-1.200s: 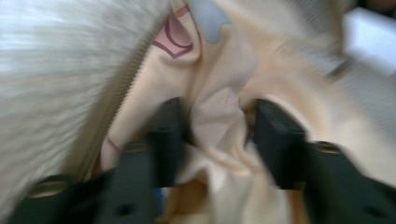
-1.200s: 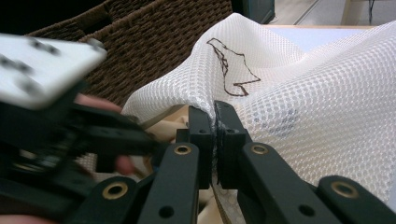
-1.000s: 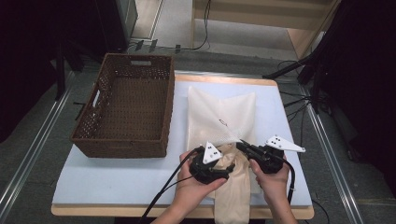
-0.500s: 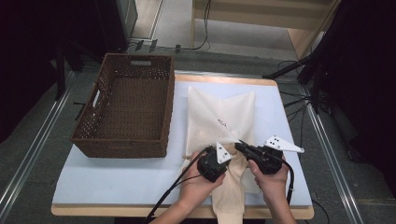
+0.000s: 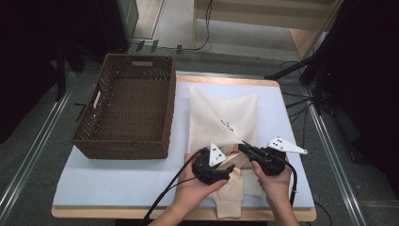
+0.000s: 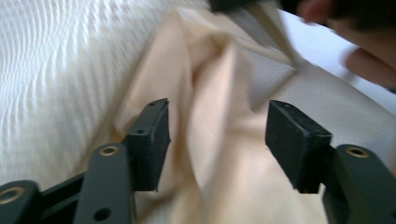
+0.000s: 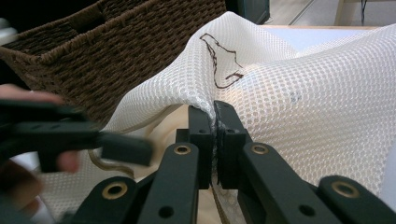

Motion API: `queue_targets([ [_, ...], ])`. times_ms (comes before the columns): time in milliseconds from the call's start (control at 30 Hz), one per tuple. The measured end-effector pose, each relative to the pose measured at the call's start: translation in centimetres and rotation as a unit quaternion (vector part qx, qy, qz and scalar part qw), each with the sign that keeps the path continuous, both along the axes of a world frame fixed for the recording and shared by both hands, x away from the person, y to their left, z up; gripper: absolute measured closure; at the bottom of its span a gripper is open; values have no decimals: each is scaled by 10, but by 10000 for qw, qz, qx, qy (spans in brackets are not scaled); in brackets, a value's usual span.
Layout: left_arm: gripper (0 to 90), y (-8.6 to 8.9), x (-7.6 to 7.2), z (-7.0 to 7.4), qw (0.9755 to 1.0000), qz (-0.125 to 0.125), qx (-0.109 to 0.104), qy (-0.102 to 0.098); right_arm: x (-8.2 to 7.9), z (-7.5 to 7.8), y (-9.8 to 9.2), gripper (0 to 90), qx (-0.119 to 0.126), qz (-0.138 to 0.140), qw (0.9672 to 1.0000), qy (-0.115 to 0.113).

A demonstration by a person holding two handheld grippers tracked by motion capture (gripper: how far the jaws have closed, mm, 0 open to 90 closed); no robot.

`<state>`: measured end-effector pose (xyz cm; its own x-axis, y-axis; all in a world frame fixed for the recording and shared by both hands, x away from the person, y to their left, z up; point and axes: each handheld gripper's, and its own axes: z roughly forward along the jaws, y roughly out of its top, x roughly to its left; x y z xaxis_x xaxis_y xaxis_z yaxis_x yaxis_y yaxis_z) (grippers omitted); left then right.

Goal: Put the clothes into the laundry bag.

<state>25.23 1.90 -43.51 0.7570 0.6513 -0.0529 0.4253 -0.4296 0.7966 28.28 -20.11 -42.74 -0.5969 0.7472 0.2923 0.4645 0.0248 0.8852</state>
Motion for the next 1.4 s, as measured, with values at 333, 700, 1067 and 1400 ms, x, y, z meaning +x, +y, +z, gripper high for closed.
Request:
queue_targets([
  [333,562,-5,-16,-29,9929,-498,1022,343,0,-2,6,873,-65,34,10000,-19],
  [700,867,-14,36,-11,9971,413,576,-284,-1,-6,9,875,-92,75,9999,19],
  [1067,451,-3,27,-13,9992,368,18,-161,2,-14,9,874,-160,58,9997,155],
  [1400,502,-4,-2,-34,9985,105,522,103,2,-18,12,874,-145,-19,9998,156],
])
